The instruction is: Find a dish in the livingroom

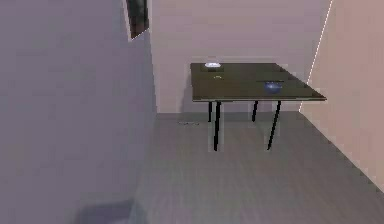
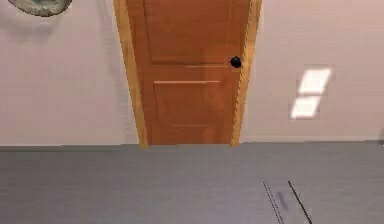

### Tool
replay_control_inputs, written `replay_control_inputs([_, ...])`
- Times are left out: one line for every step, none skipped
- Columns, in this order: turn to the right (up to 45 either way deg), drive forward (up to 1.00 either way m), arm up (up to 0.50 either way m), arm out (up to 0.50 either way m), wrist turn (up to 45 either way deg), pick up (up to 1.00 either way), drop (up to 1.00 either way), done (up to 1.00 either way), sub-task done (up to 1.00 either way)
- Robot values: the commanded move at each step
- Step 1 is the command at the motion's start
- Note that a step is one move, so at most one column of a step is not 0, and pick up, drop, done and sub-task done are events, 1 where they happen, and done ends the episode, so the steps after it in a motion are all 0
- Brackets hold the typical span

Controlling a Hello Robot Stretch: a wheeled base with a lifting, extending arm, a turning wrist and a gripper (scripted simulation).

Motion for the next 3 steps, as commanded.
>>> replay_control_inputs([0.0, 1.00, 0.00, 0.00, 0.0, 0.00, 0.00, 0.00, 0.00])
replay_control_inputs([-12.0, 0.00, 0.00, 0.00, 0.0, 0.00, 0.00, 0.00, 0.00])
replay_control_inputs([0.0, 0.10, 0.00, 0.00, 0.0, 0.00, 0.00, 0.00, 0.00])
